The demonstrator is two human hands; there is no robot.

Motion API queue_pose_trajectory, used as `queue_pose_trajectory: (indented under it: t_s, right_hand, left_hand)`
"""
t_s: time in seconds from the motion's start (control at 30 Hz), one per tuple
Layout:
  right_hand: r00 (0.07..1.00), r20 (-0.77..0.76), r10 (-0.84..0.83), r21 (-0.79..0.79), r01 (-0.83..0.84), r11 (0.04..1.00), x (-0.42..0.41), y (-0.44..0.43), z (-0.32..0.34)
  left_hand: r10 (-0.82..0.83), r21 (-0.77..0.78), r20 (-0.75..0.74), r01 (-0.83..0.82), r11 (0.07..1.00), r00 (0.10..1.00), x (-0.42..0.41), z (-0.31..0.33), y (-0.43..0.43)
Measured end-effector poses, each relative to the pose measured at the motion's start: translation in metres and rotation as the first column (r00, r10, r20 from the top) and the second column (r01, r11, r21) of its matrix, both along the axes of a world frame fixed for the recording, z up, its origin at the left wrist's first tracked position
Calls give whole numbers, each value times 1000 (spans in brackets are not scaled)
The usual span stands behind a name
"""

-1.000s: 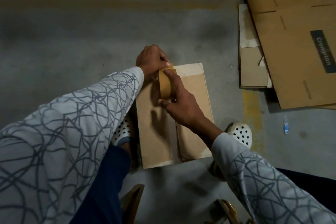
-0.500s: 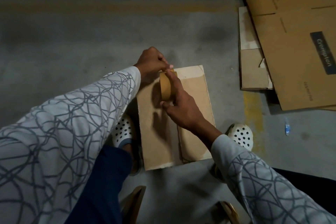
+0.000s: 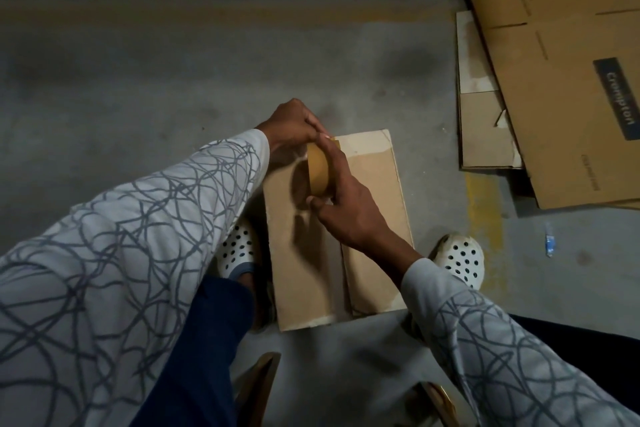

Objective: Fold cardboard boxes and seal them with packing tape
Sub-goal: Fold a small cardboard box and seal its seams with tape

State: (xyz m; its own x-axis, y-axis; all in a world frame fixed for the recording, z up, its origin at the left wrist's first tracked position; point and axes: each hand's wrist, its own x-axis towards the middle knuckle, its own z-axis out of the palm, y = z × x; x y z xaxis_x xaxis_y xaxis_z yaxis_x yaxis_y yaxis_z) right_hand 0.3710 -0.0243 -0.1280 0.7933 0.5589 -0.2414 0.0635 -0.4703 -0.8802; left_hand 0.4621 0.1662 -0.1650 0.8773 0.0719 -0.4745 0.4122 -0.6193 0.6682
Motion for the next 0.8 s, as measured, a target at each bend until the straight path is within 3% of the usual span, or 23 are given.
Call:
queue_pose_trajectory:
  t_s: [0.2, 0.57, 0.8]
  right_hand:
    - [1000, -18, -1, -23, 1, 1000, -8, -4, 3]
    - [993, 20, -113, -126, 115, 985, -40, -9, 5]
    - [967, 170, -191, -255, 230, 939, -91, -27, 2]
  left_hand:
    - [88, -61, -32, -90, 994, 996, -17, -14, 10]
    - [288, -49, 102, -285, 957, 952, -38, -20, -9]
    - [309, -9, 133, -311, 950, 942, -45, -24, -13]
